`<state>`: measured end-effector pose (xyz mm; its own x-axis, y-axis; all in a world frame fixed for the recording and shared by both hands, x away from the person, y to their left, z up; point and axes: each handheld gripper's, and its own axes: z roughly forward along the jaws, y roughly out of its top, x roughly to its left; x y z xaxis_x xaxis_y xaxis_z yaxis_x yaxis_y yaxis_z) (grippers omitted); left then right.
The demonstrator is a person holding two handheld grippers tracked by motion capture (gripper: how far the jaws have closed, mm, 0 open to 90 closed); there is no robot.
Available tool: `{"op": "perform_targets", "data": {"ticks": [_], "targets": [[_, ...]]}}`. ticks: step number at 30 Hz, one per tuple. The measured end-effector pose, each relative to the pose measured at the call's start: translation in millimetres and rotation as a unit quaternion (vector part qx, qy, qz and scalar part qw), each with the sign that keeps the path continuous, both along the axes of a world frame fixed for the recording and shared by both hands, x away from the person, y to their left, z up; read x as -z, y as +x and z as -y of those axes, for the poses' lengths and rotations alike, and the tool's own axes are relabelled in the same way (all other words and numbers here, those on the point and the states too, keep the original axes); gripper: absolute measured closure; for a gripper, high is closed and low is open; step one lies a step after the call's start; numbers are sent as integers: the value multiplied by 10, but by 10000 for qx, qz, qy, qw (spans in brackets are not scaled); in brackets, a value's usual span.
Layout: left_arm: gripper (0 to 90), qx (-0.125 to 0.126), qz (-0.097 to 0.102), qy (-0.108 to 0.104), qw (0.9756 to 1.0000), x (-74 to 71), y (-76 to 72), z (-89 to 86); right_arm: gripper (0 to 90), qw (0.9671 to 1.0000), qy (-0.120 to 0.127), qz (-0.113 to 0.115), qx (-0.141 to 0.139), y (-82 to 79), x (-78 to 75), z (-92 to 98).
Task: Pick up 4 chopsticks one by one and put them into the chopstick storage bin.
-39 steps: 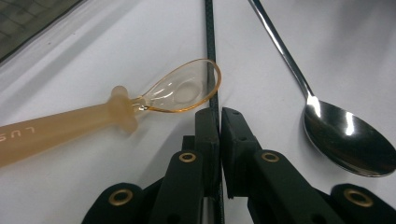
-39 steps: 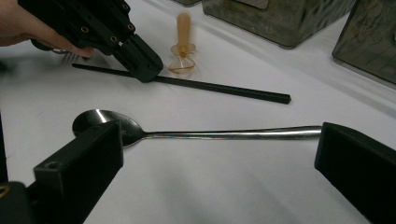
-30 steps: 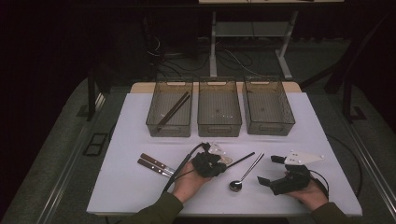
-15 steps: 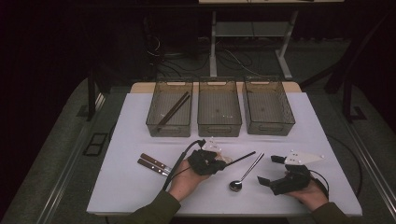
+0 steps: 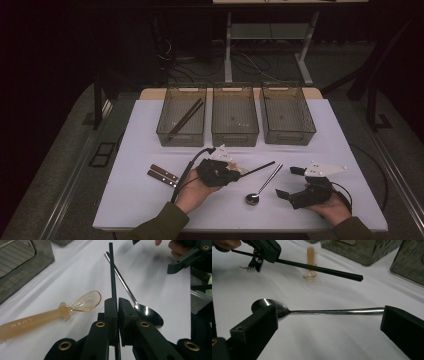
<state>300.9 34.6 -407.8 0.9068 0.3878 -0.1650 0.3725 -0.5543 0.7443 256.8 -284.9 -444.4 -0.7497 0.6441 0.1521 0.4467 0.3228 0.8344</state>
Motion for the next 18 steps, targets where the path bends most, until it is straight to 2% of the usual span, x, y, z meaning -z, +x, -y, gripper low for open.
{"op": "perform_targets", "data": {"ticks": [6,18], "targets": [[857,2,52,-120,9999,-72,15,-104,12,10000,2,-6,-2,0,0,2],[857,-162,158,-307,9993,-182,73,-333,12,10000,2,-12,10,2,3,4]]}}
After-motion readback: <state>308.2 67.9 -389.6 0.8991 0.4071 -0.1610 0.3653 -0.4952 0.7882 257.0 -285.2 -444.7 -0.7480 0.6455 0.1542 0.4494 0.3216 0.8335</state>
